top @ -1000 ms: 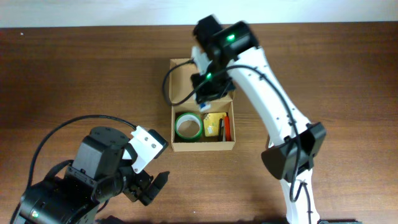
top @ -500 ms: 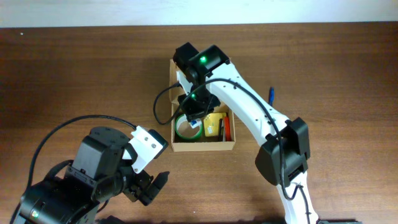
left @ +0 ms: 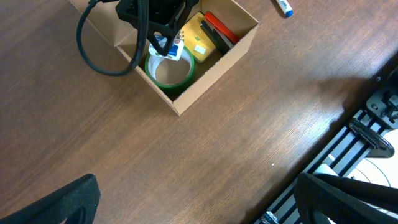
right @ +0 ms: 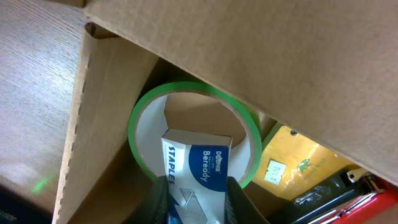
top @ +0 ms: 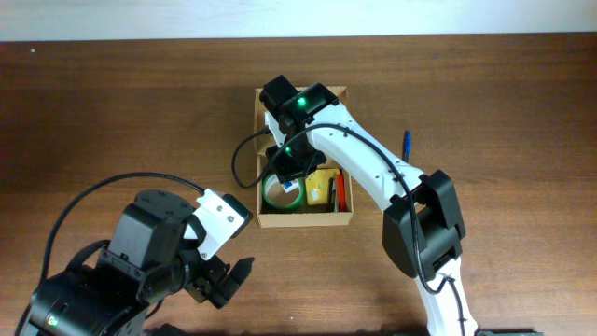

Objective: Pack container
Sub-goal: 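Carry the staples box into the box and drop it inside the tape roll, then lift the right gripper out and move it to the blue pen, then lower the right gripper and grasp the blue pen, lift it, then carry the blue pen into the box beside the tape roll, then release the pen and move the right gripper to the blue marker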

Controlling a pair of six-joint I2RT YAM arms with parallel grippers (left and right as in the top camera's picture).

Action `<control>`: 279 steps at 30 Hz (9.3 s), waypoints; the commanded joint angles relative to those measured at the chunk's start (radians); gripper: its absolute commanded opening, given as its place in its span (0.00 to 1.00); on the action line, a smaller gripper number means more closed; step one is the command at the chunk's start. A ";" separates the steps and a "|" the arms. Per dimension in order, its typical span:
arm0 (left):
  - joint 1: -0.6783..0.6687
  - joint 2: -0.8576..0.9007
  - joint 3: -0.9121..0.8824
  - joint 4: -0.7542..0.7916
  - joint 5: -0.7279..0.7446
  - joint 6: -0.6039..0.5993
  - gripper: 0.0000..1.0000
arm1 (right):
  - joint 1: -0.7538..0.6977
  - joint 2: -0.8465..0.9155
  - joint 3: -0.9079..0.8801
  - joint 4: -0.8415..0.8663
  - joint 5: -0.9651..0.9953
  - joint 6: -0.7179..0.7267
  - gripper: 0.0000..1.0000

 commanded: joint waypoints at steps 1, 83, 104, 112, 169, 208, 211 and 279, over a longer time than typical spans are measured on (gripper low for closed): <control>0.003 -0.002 0.013 0.003 0.014 0.016 1.00 | 0.013 -0.014 -0.006 0.004 0.009 0.011 0.23; 0.003 -0.002 0.013 0.003 0.014 0.016 0.99 | -0.536 -0.266 -0.697 0.657 0.377 0.240 0.45; 0.003 -0.002 0.013 0.003 0.014 0.016 1.00 | -0.536 -0.178 -0.697 0.696 0.290 0.187 0.45; 0.003 -0.002 0.013 0.003 0.014 0.016 1.00 | -0.536 -0.163 -0.697 0.696 0.267 0.187 0.37; 0.003 -0.002 0.013 0.003 0.014 0.016 1.00 | -0.163 -0.305 0.130 -0.074 0.158 -0.427 0.03; 0.003 -0.002 0.013 0.003 0.014 0.016 1.00 | -0.061 -0.289 -0.382 0.367 0.015 -1.173 0.04; 0.003 -0.002 0.013 0.003 0.014 0.016 1.00 | -0.061 -0.289 -0.428 0.428 0.016 -1.180 0.04; 0.003 -0.001 0.013 0.003 0.014 0.016 1.00 | -0.562 -0.600 -0.520 0.219 0.217 0.052 0.28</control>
